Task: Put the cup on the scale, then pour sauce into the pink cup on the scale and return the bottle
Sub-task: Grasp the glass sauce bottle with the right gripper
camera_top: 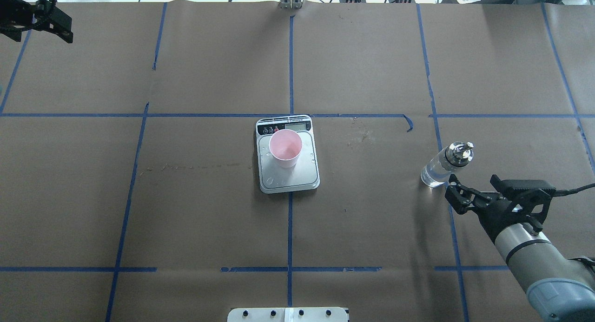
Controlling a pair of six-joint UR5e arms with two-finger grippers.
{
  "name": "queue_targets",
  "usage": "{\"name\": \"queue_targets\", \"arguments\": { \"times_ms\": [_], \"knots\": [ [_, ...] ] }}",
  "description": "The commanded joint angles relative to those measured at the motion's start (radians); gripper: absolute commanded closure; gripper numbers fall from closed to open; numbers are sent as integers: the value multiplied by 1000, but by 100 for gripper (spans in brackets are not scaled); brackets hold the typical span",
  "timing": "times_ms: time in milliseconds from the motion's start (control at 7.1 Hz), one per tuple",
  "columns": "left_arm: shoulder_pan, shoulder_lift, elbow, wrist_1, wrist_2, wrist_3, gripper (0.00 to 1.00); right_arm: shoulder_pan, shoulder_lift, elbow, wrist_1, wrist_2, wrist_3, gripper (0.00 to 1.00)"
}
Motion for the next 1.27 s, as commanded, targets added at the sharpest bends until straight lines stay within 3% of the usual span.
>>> {"name": "queue_targets", "arguments": {
  "times_ms": [0, 282, 1127],
  "knots": [
    [1, -4, 17, -1, -1, 0, 0, -11, 49, -61, 7, -56, -1, 0],
    [1, -1, 20, -1, -3, 0, 0, -11, 115, -113, 7, -78, -10, 0],
    [2, -8, 27, -1, -7, -12, 0, 30, 160, -200, 9, -78, -36, 0]
  ]
}}
